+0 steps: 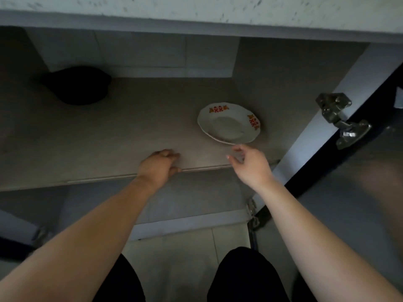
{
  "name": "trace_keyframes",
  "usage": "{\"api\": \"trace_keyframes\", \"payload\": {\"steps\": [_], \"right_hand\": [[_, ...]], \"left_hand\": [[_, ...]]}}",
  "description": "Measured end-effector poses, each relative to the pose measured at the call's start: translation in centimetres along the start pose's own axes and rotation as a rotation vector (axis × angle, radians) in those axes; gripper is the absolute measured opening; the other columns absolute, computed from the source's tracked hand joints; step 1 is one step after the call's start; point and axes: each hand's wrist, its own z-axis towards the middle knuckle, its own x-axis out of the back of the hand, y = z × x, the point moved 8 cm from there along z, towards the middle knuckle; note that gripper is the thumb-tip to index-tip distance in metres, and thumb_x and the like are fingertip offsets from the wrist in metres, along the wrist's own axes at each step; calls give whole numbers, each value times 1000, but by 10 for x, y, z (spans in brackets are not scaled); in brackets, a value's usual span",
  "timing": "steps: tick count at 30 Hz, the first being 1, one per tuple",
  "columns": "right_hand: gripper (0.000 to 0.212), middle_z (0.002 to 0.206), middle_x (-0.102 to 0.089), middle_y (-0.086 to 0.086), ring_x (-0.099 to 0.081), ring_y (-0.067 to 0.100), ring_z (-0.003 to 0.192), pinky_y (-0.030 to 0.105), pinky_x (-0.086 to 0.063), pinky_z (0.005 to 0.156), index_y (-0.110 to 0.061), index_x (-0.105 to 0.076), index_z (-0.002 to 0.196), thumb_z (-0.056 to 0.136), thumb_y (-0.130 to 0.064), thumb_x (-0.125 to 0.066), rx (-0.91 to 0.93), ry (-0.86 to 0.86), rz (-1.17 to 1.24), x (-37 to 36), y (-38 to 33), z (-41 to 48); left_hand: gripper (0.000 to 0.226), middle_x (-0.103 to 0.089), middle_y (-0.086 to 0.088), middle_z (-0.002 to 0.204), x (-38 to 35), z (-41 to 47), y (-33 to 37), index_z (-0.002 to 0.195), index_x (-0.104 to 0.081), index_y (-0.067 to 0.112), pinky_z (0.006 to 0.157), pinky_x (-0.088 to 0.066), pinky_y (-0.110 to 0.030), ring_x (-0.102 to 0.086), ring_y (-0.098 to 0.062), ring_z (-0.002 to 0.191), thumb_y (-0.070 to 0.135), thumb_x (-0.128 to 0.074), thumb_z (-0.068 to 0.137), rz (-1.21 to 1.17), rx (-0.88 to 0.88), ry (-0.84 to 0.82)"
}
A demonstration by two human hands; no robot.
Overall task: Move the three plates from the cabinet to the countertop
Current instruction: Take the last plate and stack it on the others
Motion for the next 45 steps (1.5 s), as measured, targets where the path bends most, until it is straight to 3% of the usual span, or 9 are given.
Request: {"api": "trace_keyframes", "payload": {"steps": [3, 7, 12, 23, 35, 45], "right_hand": [[34, 122, -57, 10, -55, 24, 111, 27, -43, 87, -10, -57, 119, 90, -28, -57, 107, 58, -74, -1, -7, 25], [37, 125, -56, 15, -51, 30, 116, 32, -40, 94, -6, -56, 121, 89, -24, -58, 147, -1, -174, -18, -10, 52], [27, 114, -62, 15, -58, 32, 103, 34, -46, 85, -9, -64, 112, 90, -23, -54, 158, -94, -244, -38, -2, 67], [24, 105, -63, 17, -57, 35, 96, 37, -47, 80, -4, -67, 104, 91, -16, -50, 232, 5, -244, -38, -1, 52], [24, 105, -66, 5, -60, 25, 95, 32, -50, 75, -10, -68, 106, 90, -25, -57, 305, 21, -208, -28, -4, -19], [27, 109, -67, 1, -61, 20, 96, 28, -48, 75, -16, -66, 110, 93, -30, -51, 294, -16, -199, -30, -7, -20]], "left_hand": [[53, -36, -2, 149, -1, 0, -2, 140, -40, 25, 106, -36, -30, -41, -27, 131, 44, -49, 91, 17, -10, 26], [52, -35, -1, 150, 3, -2, 1, 140, -40, 26, 104, -36, -29, -41, -26, 131, 42, -48, 92, 32, 2, 19], [52, -34, -2, 149, 4, -1, 4, 140, -39, 25, 104, -37, -32, -40, -27, 130, 42, -48, 92, 59, 1, 0], [53, -35, 1, 150, 0, 2, 2, 140, -38, 27, 106, -37, -32, -40, -23, 132, 43, -50, 90, 46, 4, 7], [52, -36, 1, 149, 2, 3, 3, 140, -38, 29, 105, -38, -34, -41, -24, 131, 44, -48, 91, 58, -1, 20], [53, -36, 0, 149, -4, 4, -2, 140, -38, 30, 106, -38, -36, -40, -25, 131, 44, -49, 90, 53, -2, 17]]}}
